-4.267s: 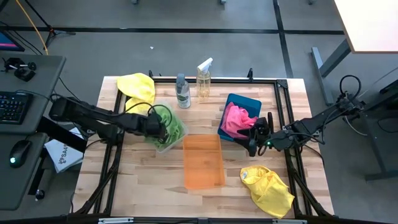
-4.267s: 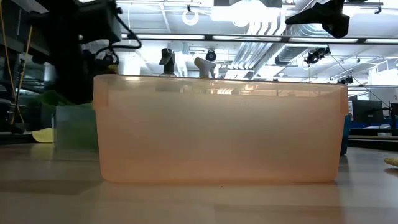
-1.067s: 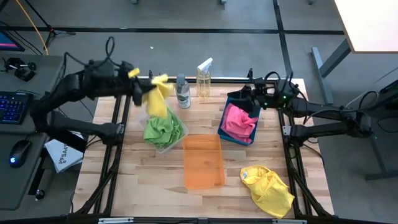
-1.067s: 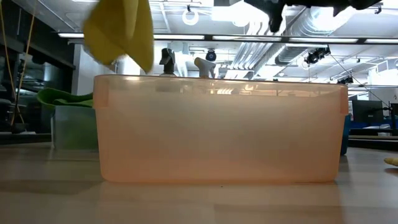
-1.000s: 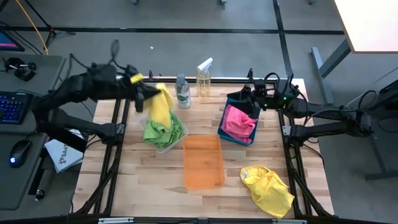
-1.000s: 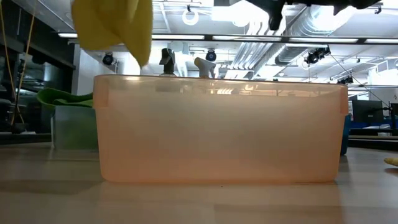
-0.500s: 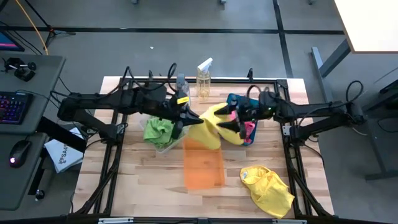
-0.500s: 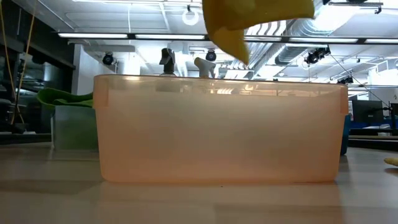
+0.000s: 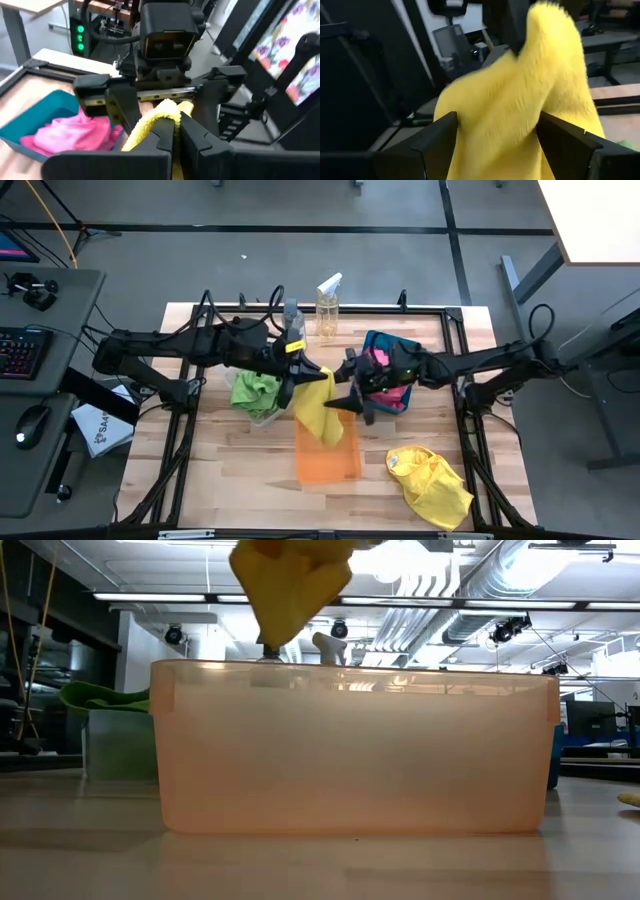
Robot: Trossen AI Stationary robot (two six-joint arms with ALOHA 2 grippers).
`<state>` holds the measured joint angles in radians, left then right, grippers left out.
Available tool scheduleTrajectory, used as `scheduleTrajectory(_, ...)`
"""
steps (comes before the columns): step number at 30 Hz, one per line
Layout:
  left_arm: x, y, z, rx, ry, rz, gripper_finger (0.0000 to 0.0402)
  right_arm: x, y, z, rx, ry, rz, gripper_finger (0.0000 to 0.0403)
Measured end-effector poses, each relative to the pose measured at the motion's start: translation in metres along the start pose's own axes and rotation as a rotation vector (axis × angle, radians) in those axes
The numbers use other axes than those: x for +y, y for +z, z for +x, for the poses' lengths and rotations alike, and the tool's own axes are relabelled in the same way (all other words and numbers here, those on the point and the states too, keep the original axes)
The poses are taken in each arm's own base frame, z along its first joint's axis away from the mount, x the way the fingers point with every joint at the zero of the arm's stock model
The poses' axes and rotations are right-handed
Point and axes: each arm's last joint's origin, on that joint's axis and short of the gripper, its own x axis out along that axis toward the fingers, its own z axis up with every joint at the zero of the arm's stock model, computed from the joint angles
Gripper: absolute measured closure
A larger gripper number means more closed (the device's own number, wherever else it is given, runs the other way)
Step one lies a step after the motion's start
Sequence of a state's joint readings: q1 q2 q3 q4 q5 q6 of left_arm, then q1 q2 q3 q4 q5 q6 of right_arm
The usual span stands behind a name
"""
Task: Sort microfiber towel by color & place in baskets
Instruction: Put the yellow microfiber towel into the orange bin
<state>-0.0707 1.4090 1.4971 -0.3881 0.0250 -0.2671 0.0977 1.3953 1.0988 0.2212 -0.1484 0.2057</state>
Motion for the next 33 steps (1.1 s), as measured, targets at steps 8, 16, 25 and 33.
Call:
scheduleTrajectory(8,-0.001,-0.002,0.000,0.013,0.003,0.093,0.0401,0.013,0.000,0.033,0.018,-0.095,0.019,0.0179)
scheduleTrajectory(16,-0.002,0.002,-0.016,0.007,0.004,0.060,0.0371,0.030,0.004,0.036,0.083,-0.158,0.062,0.0379)
scheduleTrajectory(25,0.005,-0.014,-0.079,0.178,0.204,-0.043,0.0327,0.033,-0.006,0.008,0.348,-0.222,0.073,0.0398)
scheduleTrajectory(33,-0.002,-0.057,-0.106,0.008,0.233,-0.174,0.0326,0.055,-0.022,0.019,0.399,-0.108,0.053,0.0400)
